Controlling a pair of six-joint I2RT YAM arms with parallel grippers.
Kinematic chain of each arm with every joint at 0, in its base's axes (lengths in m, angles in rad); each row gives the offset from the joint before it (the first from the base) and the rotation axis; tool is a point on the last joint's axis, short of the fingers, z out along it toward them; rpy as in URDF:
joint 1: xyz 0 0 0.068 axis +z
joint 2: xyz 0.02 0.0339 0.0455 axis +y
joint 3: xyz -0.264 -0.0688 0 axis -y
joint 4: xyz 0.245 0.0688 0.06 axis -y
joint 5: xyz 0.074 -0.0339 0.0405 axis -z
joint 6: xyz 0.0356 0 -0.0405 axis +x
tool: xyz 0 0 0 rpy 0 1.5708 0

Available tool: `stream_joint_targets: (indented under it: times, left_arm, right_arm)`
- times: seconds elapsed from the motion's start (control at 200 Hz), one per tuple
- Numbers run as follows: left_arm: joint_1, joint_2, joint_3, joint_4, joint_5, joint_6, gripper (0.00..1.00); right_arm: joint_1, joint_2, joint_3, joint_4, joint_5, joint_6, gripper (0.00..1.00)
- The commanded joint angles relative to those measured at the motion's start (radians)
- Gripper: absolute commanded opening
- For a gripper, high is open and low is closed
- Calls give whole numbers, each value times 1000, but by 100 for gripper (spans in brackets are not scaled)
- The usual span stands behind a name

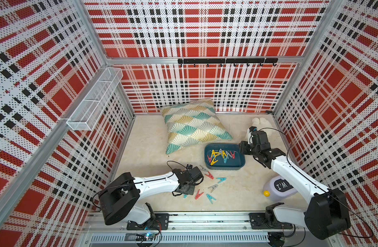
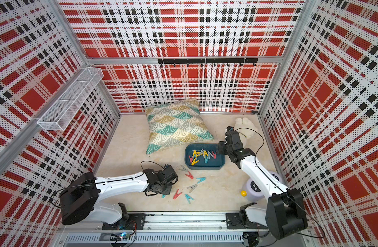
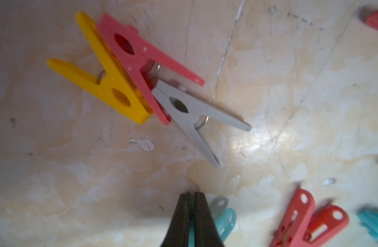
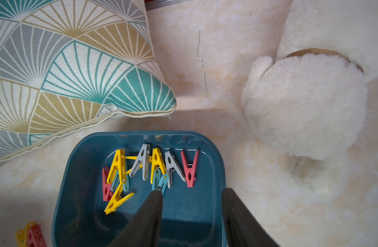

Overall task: Put the clothespins into the storage box
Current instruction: Pick up the clothespin from the center of the board, then place the clothespin in the storage box.

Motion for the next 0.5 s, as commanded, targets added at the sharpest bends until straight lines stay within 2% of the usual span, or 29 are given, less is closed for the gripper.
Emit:
stream_joint_targets:
  times: [0.0,0.085,0.17,0.356,0.496]
  left_arm:
    - [-10,-57,112,-34,-31,9,4]
    - [-9,-53,226,-40,-61,32,4]
    - [-6,7,357,-35,-97,75,4]
    - [5,241,650,52,-110,167,4]
    - [33,436,806,83,-103,196,3]
  right_arm:
    - [10,1,19,-19,22,-17,52]
    - [10,1,28,-28,34,-20,52]
    - [9,6,42,-38,42,-21,52]
    - [9,12,60,-59,53,-20,52]
    - [9,4,43,-60,50,-11,52]
